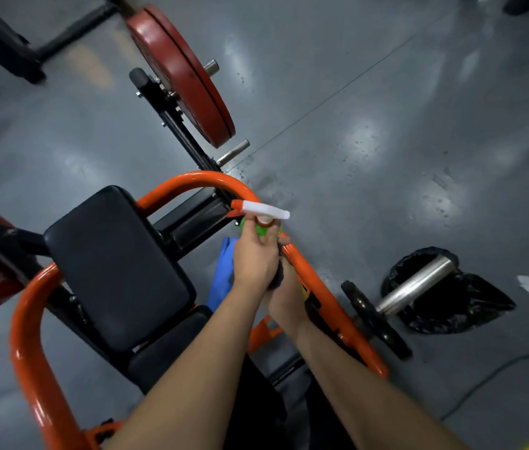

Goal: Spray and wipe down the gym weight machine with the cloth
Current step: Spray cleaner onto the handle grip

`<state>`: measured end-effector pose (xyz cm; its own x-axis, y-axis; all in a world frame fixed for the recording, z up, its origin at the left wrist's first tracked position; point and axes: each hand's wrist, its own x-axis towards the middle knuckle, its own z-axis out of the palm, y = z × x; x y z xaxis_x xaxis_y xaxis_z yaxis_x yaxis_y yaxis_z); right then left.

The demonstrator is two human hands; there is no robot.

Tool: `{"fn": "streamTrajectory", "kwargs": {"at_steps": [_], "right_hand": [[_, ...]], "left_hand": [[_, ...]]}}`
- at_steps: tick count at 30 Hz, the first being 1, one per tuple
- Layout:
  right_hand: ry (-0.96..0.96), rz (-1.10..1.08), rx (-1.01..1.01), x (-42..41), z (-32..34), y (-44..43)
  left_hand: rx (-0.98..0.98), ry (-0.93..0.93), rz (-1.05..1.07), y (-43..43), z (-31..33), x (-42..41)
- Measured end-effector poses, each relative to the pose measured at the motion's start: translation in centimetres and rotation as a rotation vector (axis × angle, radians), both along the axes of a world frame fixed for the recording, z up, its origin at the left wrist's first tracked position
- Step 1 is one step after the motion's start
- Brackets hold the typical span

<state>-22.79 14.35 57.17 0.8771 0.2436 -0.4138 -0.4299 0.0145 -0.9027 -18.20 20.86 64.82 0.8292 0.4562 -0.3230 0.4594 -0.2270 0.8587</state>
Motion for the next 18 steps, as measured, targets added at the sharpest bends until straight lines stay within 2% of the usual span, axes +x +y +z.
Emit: {"fn": "streamTrajectory", "kwargs": {"at_steps": [2, 4, 5, 6, 7, 8, 10, 12, 14, 15, 16, 18], "right_hand": [[0.035, -0.118, -0.071, -1.1, 1.1, 0.6], [-0.062, -0.08, -0.054, -0.3, 1.6, 0.2], [-0.087, 0.043, -0.014, 1.0, 1.5, -0.6], [-0.022, 0.212, 0.103, 2.2, 1.2, -1.3], [0.042, 0.436, 0.114, 4.0, 1.3, -2.1], [0.04, 0.679, 0.025, 5.7, 1.5, -2.7], [-0.188, 1.009, -0.301, 8.7, 1.3, -3.5], [-0.113, 1.203, -0.345, 10.4, 1.5, -3.7], [-0.094, 1.209, -0.327, 9.9, 0.9, -3.5], [-0.143, 1.122, -0.316, 9.1, 0.0, -3.4], [-0.224, 0.977, -0.269, 7.9, -0.5, -3.1], [-0.243, 0.501, -0.185, 3.8, -0.9, -2.0]], "left_hand": [[-0.035, 0.01, -0.01, 0.3, 0.2, 0.1], [-0.097, 0.001, -0.013, 0.2, 0.5, 0.1], [-0.115, -0.001, -0.01, 0.1, 0.8, 0.0], [-0.121, 0.0, 0.002, 0.1, 1.1, -0.1], [-0.123, 0.0, 0.014, 0.0, 1.1, -0.1], [-0.126, -0.005, 0.025, -0.1, 1.2, -0.1], [-0.141, -0.006, 0.053, 0.0, 1.0, -0.1], [-0.143, 0.01, 0.066, 0.0, 1.0, 0.1], [-0.13, 0.025, 0.054, 0.0, 1.1, 0.2], [-0.126, 0.025, 0.044, 0.0, 0.9, 0.1], [-0.122, 0.018, 0.041, 0.1, 0.9, 0.1], [-0.106, 0.015, 0.04, 0.1, 0.4, 0.0]]}}
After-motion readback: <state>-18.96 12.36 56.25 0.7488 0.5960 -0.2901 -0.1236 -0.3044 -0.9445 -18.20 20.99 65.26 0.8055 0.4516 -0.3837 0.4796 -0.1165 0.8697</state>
